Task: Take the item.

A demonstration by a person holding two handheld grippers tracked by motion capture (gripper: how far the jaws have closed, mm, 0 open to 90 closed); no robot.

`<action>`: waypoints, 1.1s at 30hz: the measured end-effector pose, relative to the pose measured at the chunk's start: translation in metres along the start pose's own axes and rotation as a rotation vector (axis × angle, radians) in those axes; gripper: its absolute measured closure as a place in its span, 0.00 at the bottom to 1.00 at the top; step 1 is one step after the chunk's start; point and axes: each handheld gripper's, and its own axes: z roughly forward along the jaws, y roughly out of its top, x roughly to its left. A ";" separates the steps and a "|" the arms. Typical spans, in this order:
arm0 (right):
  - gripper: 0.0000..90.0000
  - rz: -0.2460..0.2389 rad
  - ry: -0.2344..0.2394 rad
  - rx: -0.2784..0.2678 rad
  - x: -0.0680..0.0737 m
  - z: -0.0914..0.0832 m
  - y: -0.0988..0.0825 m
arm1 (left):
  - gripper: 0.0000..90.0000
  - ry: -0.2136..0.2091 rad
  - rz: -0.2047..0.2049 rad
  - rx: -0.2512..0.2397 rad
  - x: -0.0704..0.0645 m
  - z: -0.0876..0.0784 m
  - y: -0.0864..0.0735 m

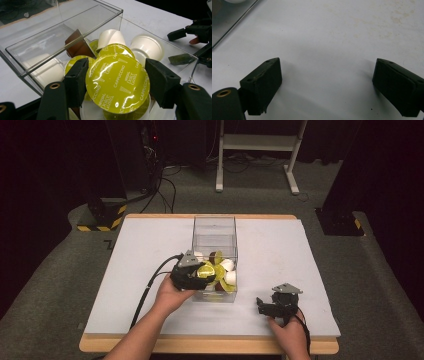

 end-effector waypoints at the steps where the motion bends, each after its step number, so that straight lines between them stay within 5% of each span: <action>1: 0.10 0.000 0.000 0.000 0.000 0.000 0.000 | 0.42 -0.001 -0.007 -0.007 0.000 -0.001 0.000; 18: 0.10 0.000 0.000 0.000 0.000 0.000 0.000 | 0.42 -0.033 -0.041 -0.066 0.000 -0.025 0.006; 33: 0.10 0.000 -0.001 0.000 0.000 0.000 0.000 | 0.42 0.004 -0.036 -0.119 0.011 -0.056 0.017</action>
